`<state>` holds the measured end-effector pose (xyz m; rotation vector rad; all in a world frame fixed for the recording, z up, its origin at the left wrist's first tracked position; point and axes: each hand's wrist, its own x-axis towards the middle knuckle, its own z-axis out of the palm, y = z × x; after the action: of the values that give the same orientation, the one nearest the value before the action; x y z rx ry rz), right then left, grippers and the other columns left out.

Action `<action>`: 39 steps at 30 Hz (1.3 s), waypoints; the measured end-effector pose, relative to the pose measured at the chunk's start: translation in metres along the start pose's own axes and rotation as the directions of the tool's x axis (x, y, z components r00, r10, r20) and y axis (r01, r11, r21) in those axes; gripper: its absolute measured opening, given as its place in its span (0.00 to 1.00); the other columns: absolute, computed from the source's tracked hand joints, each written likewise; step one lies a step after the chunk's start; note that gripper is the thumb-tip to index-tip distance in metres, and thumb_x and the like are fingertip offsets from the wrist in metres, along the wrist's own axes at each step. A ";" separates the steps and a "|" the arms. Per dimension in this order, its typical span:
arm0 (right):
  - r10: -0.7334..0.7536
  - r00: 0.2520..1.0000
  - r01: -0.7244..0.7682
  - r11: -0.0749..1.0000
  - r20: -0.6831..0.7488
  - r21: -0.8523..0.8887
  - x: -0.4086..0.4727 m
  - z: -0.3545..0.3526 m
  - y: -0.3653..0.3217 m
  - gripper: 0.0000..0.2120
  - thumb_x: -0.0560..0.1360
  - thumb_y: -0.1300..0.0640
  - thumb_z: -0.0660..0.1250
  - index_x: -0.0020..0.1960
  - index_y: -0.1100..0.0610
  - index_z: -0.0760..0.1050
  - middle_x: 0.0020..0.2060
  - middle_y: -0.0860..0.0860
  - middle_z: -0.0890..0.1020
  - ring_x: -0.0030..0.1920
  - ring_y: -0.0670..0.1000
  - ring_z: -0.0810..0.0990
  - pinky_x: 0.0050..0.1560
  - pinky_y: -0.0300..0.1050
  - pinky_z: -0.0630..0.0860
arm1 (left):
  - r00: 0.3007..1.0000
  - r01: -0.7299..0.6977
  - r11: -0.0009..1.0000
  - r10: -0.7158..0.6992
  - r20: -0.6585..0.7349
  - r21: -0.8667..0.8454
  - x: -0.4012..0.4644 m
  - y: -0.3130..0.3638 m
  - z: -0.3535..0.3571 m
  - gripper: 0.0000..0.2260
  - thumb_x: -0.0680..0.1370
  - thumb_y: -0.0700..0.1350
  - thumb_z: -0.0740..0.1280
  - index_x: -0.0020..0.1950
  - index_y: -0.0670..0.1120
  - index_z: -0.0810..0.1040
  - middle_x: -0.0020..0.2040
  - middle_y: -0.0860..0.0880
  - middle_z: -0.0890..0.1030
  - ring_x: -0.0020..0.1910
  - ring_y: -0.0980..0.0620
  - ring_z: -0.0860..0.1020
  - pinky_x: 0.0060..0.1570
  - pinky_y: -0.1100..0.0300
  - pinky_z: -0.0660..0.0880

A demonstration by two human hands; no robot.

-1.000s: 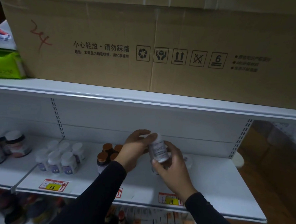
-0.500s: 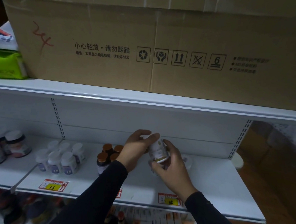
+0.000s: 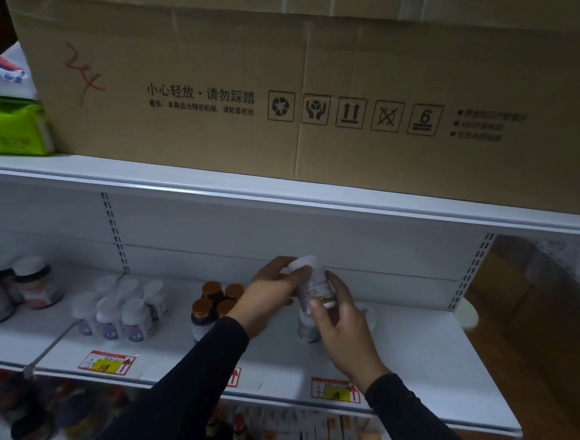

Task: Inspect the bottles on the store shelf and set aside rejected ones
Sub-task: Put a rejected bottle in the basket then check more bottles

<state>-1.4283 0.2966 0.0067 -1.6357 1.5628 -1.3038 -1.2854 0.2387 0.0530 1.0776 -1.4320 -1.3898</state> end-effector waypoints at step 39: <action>-0.074 0.997 0.074 0.997 0.005 -0.039 0.011 -0.001 0.008 0.29 0.72 0.53 0.75 0.67 0.40 0.64 0.61 0.39 0.74 0.61 0.35 0.72 0.57 0.25 0.67 | 0.945 -0.306 0.933 0.272 0.181 0.192 -0.013 -0.009 -0.013 0.23 0.68 0.43 0.79 0.60 0.55 0.75 0.59 0.57 0.79 0.62 0.58 0.76 0.66 0.55 0.73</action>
<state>-1.4341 0.2848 0.0026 -1.7335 1.5481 -1.3149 -1.2695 0.2472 0.0440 0.8624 -1.8090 -1.1398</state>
